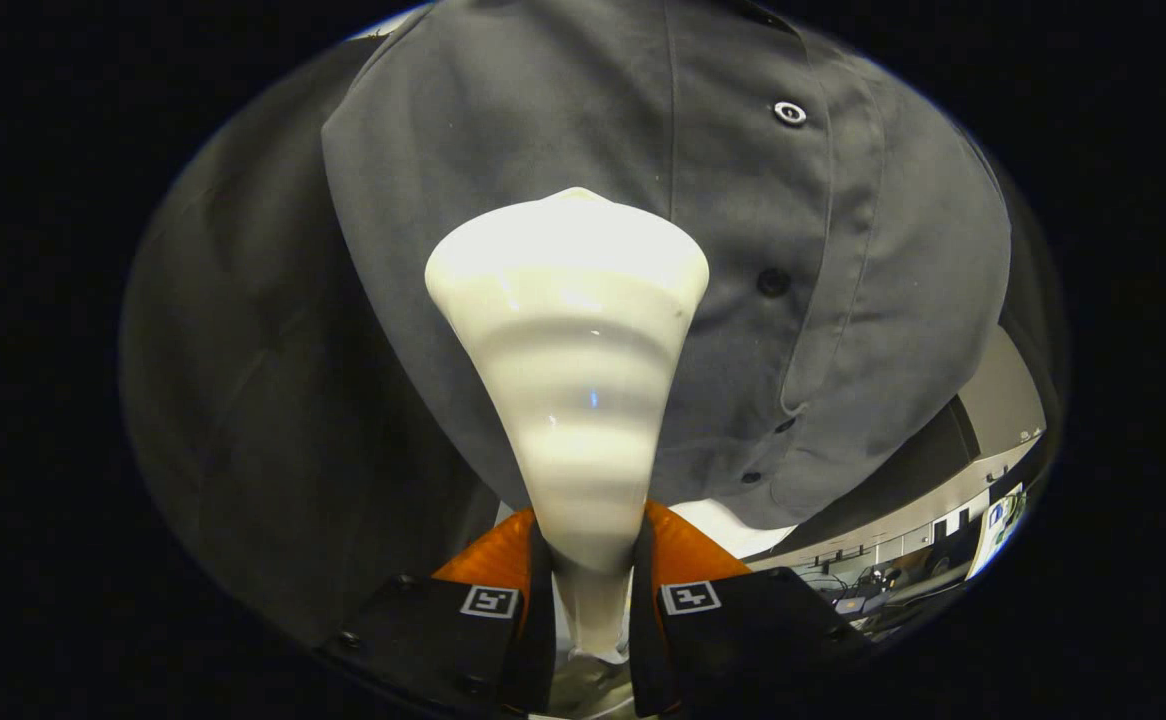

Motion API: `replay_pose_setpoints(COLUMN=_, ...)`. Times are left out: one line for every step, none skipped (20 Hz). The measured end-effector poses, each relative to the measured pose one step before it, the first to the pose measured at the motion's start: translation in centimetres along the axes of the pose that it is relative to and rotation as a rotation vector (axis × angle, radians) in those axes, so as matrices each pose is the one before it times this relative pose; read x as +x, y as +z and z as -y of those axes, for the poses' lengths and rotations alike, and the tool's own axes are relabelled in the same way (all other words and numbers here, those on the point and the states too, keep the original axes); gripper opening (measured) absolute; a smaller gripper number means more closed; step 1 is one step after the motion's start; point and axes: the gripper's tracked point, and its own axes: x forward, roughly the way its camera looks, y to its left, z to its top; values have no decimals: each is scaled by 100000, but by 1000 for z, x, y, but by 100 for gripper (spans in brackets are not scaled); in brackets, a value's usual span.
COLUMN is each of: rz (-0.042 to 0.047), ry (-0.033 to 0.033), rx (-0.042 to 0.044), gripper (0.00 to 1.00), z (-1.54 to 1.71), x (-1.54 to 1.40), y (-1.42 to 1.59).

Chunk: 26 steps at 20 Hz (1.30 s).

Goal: Iron the clothes twice with a garment steamer, once on the left side and once on the right side.

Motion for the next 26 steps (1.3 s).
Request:
replay_pose_setpoints(rz=-1057, ry=-241, rx=119, gripper=38, z=210, x=495, y=-554)
replay_pose_setpoints(rz=-1184, ry=-230, rx=19, gripper=38, z=143, x=446, y=-555)
replay_pose_setpoints(rz=-1195, ry=-230, rx=-2, gripper=38, z=84, x=445, y=-440)
replay_pose_setpoints(rz=-1192, ry=-128, rx=-42, gripper=38, z=321, x=504, y=-863)
replay_pose_setpoints(rz=-1404, ry=-46, rx=-71, gripper=38, z=445, x=660, y=-913)
replay_pose_setpoints(rz=-1220, ry=-61, rx=121, gripper=38, z=376, x=750, y=-726)
replay_pose_setpoints(rz=-1194, ry=-161, rx=-50, gripper=38, z=362, x=696, y=-706)
replay_pose_setpoints(rz=-1182, ry=-381, rx=-85, gripper=38, z=134, x=365, y=-586)
replay_pose_setpoints(rz=-1218, ry=-455, rx=-45, gripper=38, z=309, x=425, y=-498)
replay_pose_setpoints(rz=-1230, ry=-256, rx=112, gripper=38, z=-5, x=313, y=-489)
replay_pose_setpoints(rz=-1024, ry=-74, rx=-62, gripper=38, z=287, x=415, y=-435)
replay_pose_setpoints(rz=-953, ry=-136, rx=-31, gripper=38, z=295, x=464, y=-501)
replay_pose_setpoints(rz=-978, ry=-106, rx=-1, gripper=38, z=404, x=458, y=-466)
replay_pose_setpoints(rz=-882, ry=-79, rx=159, gripper=38, z=163, x=598, y=-625)
replay_pose_setpoints(rz=-984, ry=-27, rx=135, gripper=38, z=366, x=473, y=-451)
replay_pose_setpoints(rz=-997, ry=28, rx=195, gripper=38, z=242, x=584, y=-552)
replay_pose_setpoints(rz=-1154, ry=-24, rx=201, gripper=38, z=316, x=454, y=-546)
replay_pose_setpoints(rz=-1317, ry=49, rx=94, gripper=38, z=-155, x=-142, y=-347)
replay_pose_setpoints(rz=-1280, ry=61, rx=-19, gripper=38, z=146, x=124, y=-221)
replay_pose_setpoints(rz=-1133, ry=162, rx=-141, gripper=38, z=-246, x=-15, y=-172)
replay_pose_setpoints(rz=-904, ry=114, rx=0, gripper=38, z=68, x=201, y=-197)
replay_pose_setpoints(rz=-908, ry=295, rx=-142, gripper=38, z=-150, x=160, y=-283)
replay_pose_setpoints(rz=-879, ry=163, rx=-53, gripper=38, z=403, x=346, y=-311)
replay_pose_setpoints(rz=-864, ry=99, rx=-110, gripper=38, z=181, x=228, y=-397)
replay_pose_setpoints(rz=-758, ry=-59, rx=-60, gripper=38, z=172, x=305, y=-314)
replay_pose_setpoints(rz=-1023, ry=-11, rx=-43, gripper=38, z=-783, x=95, y=-76)
